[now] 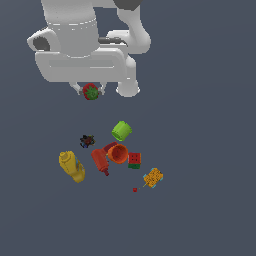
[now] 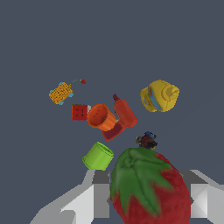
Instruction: Pick up a designated object from a clutter of objects.
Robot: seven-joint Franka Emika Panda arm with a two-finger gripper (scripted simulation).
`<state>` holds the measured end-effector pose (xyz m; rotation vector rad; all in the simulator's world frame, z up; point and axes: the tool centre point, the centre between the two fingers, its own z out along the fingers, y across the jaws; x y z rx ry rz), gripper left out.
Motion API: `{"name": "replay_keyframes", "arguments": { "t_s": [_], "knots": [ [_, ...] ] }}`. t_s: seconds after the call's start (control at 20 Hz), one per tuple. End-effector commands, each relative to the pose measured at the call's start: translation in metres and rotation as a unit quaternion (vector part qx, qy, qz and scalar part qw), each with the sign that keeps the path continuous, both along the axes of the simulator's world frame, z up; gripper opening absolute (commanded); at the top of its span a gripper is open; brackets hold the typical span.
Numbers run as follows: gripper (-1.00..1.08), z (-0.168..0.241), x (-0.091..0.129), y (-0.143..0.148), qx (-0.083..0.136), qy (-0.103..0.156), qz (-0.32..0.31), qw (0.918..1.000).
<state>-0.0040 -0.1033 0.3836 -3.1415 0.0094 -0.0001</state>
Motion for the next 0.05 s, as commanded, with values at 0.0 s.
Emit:
{"name": "replay_keyframes", "arguments": {
  "t_s": [0.0],
  "knots": [
    [-1.00,0.0020,0.0006,-0.0010,0.000,0.000,0.000,1.0000]
  ]
}}
